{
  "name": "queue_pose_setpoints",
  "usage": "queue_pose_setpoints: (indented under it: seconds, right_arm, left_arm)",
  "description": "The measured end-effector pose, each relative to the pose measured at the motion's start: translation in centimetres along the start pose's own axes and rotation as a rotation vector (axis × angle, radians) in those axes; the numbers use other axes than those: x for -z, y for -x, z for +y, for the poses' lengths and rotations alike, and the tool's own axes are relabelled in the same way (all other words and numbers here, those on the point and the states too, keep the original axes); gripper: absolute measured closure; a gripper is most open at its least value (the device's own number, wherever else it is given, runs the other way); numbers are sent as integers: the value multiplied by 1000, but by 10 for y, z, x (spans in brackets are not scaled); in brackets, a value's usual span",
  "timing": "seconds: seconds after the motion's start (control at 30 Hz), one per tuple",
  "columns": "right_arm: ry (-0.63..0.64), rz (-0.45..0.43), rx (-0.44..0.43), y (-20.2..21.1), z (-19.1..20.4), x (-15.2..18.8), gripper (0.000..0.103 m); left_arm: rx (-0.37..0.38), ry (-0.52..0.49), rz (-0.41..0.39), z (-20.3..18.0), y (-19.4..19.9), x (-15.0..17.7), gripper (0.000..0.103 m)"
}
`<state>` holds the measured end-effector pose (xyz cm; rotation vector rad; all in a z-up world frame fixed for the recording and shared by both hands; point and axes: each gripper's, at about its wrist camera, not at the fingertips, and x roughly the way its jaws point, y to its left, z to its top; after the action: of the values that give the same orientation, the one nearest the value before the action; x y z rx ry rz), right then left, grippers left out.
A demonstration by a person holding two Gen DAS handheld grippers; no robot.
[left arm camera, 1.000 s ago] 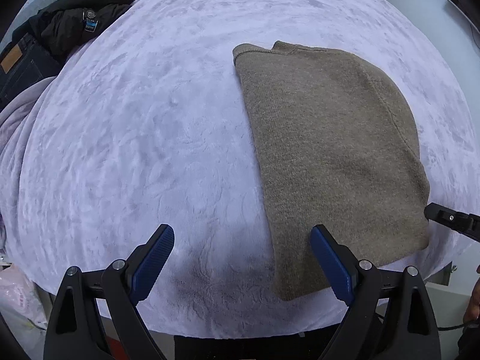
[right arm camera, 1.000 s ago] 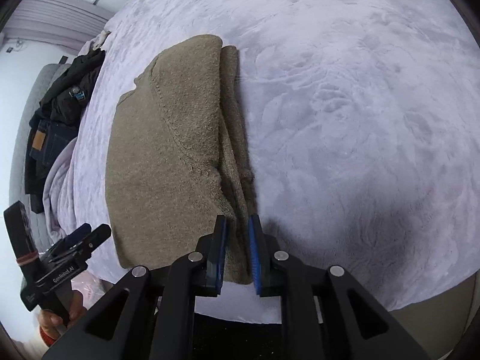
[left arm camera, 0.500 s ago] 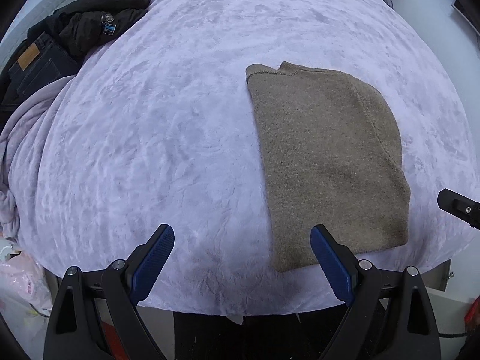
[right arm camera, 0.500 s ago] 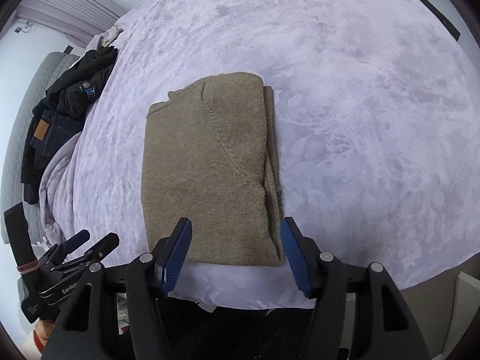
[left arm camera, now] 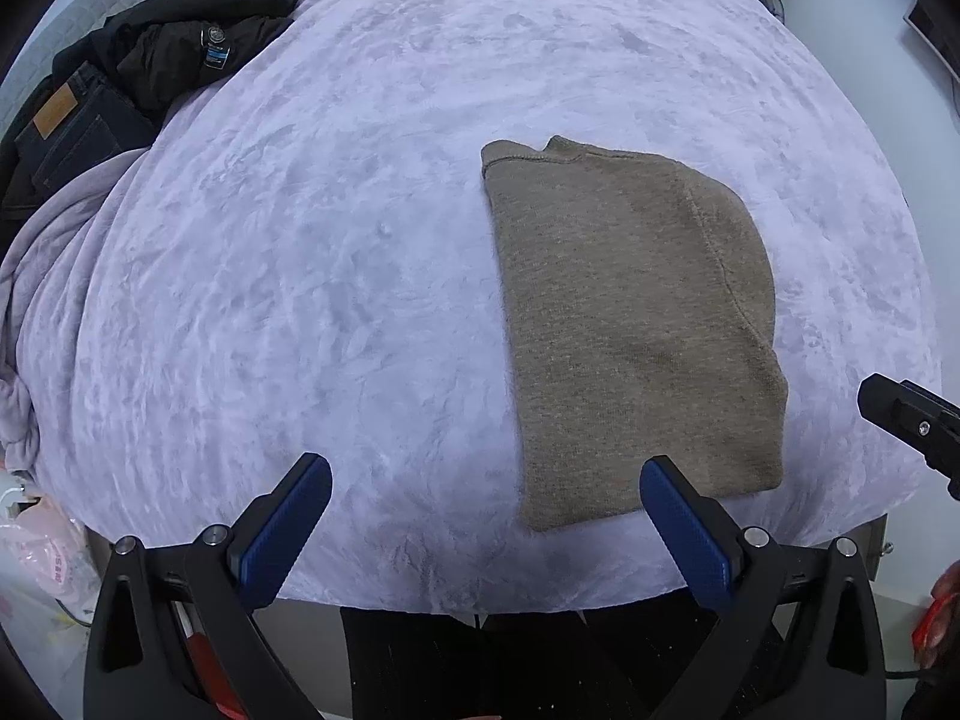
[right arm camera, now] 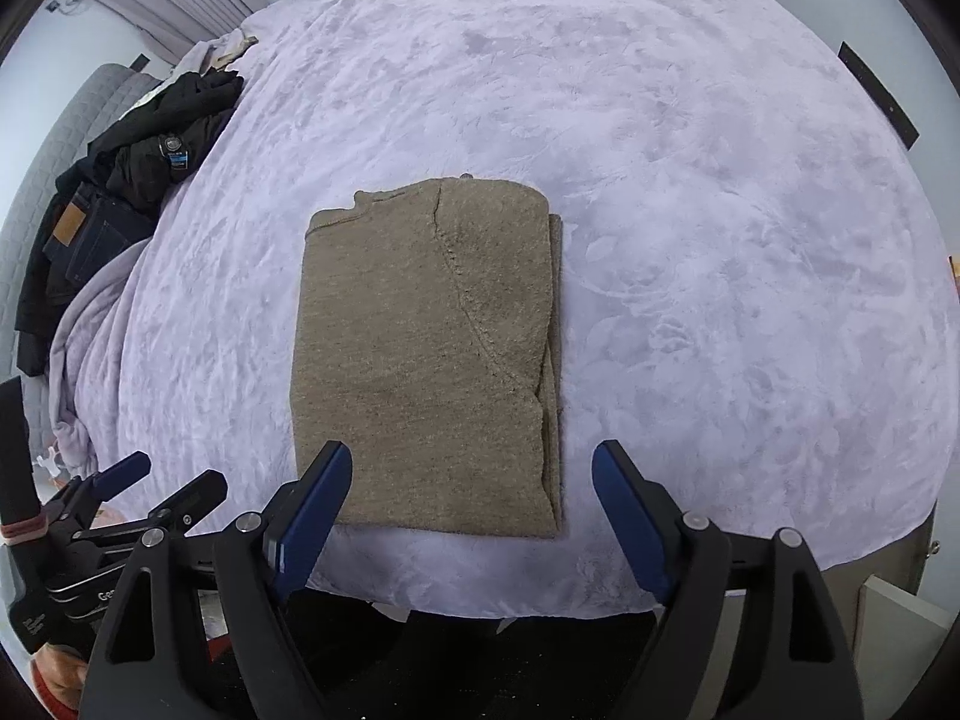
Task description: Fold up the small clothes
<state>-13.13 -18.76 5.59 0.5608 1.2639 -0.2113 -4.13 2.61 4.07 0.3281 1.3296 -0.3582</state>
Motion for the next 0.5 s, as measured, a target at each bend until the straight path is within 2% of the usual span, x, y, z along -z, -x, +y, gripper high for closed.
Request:
queue_pose_setpoints:
  seconds: [0.07,0.17,0.5]
  right_arm:
    - [33,-21,36,4,4,-1,0]
    - [64,-47,74,9,9,-4,0]
    - [38,-7,101,8,11,-11,0]
  left_arm:
    - [-4,-1,-1,-1,2,-1,0]
    - [-12,-2,3,-3,2,-4,0]
    - [-18,8,-13,-1,10,-11,0]
